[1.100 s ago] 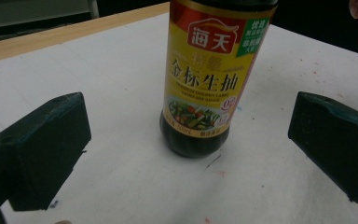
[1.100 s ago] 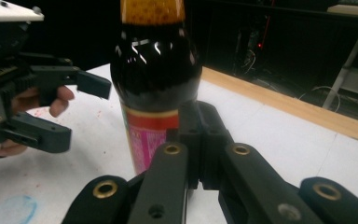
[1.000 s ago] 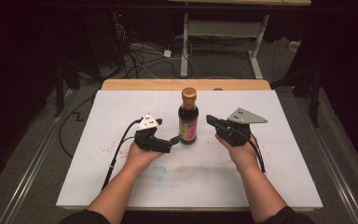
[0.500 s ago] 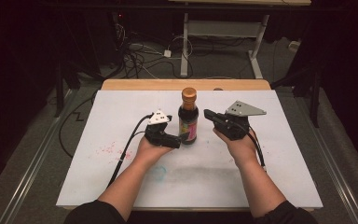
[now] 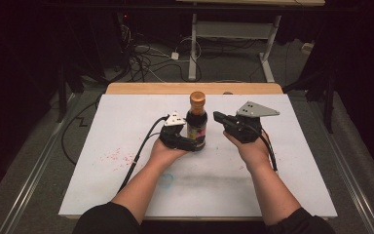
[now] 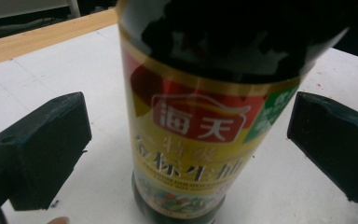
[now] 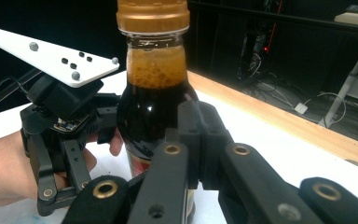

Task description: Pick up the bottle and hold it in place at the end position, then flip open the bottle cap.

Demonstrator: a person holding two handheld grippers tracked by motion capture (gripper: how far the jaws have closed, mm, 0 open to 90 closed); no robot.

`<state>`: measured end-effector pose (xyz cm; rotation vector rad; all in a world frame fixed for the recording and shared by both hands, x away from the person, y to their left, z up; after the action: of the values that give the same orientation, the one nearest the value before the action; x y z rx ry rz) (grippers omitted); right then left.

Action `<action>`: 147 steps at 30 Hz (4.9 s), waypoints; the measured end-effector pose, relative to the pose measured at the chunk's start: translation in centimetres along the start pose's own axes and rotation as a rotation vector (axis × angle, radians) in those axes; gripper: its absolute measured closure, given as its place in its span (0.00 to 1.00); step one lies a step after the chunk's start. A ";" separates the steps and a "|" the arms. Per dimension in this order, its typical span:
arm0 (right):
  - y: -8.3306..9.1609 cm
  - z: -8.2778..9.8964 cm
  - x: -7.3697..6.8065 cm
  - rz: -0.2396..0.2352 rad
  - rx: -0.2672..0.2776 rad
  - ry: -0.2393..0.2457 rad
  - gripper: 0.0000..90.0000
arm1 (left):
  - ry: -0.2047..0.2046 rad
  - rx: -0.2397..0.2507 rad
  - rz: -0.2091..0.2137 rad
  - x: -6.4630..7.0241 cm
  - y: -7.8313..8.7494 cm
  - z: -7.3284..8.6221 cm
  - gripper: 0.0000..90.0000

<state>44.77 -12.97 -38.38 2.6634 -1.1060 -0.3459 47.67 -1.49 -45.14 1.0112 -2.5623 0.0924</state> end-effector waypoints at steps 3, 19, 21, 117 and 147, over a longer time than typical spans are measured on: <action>0.0 -0.1 0.1 -0.003 0.000 -0.003 1.00 | 0.003 0.003 0.001 0.1 -0.3 -0.1 0.01; -0.1 -1.4 -0.6 -0.019 0.000 0.021 1.00 | -0.033 0.013 0.018 0.2 0.2 0.4 0.30; -0.1 -1.5 -0.7 -0.016 -0.003 0.026 1.00 | -0.042 0.016 0.014 0.2 0.2 0.4 0.30; -1.2 -5.7 -2.1 -0.005 -0.117 0.140 1.00 | -0.110 0.022 -0.044 0.7 0.1 1.1 0.33; -0.9 -5.8 -2.3 0.014 -0.126 0.162 1.00 | -0.105 0.028 -0.054 0.6 -0.1 1.1 0.33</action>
<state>45.56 -10.00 -32.89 2.5220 -1.0183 -0.1857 46.98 -2.13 -45.96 1.1231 -2.6325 0.0622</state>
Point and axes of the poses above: each handheld gripper's, and its own axes: y roughly backward along the jaws, z roughly out of its underside, x roughly to its right, the point moved 6 cm from there along -y, roughly forward along the jaws, and after that the axes turned 10 degrees about -y, right-handed, at the moved point
